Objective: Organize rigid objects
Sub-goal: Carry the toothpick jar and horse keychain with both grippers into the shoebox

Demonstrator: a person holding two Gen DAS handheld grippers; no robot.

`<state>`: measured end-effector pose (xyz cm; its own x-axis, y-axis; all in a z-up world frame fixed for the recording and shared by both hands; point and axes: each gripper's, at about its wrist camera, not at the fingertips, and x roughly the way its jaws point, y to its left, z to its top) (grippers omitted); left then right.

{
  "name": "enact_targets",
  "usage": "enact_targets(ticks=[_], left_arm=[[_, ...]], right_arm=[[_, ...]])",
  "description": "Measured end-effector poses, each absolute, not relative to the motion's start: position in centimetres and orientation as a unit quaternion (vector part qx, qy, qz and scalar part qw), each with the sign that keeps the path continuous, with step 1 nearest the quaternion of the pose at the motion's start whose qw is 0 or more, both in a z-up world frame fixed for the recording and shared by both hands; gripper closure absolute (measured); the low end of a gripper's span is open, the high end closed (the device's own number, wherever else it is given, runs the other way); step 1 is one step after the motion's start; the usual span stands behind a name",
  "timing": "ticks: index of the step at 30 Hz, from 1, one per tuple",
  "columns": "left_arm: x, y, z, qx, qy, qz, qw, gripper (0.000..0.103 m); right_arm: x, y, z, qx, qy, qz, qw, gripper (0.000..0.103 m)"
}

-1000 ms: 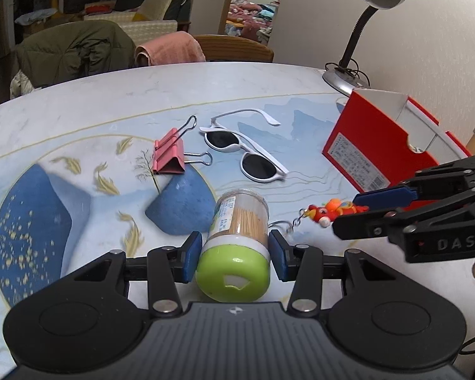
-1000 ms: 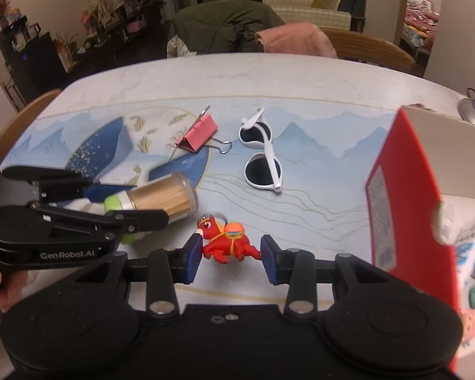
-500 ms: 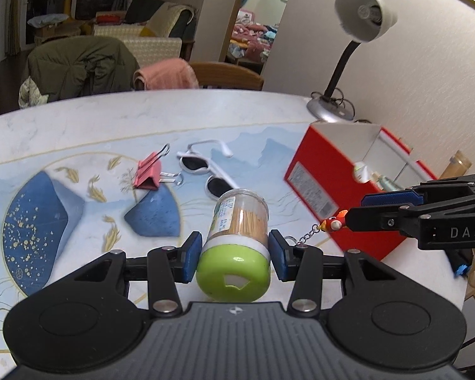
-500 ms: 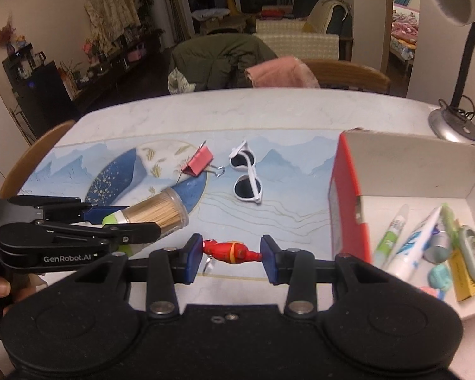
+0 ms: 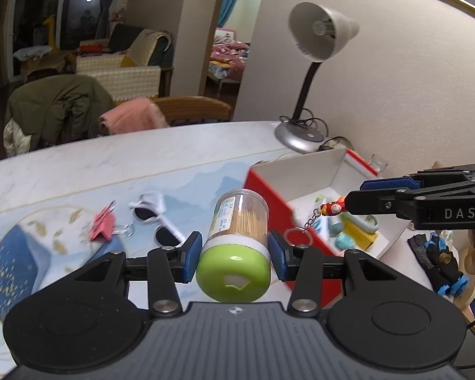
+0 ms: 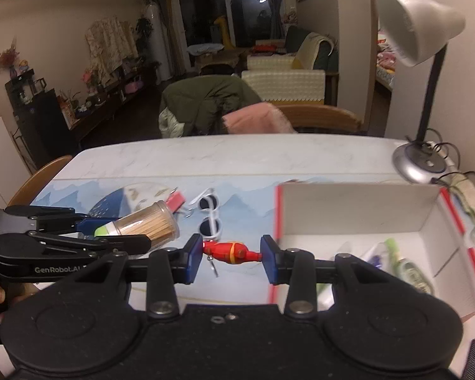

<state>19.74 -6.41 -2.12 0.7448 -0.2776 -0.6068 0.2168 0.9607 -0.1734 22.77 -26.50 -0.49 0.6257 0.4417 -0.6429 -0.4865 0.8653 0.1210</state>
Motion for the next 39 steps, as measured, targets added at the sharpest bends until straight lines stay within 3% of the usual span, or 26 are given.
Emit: enact_targets(ticks=[22,39], left_arm=[[27.9,-20.6,-2.8,0.018,0.353,-0.174,0.919,0.059],[33.7,-24.9,-7.4,0.05,0.394,-0.154,0.905,0.06]], right_arm=[[28.3,-39.8,-2.6,-0.027,0.352,0.192,0.916,0.065],[31.2,-40.3,-7.4,-0.051,0.389,0.214,0.894,0.065]])
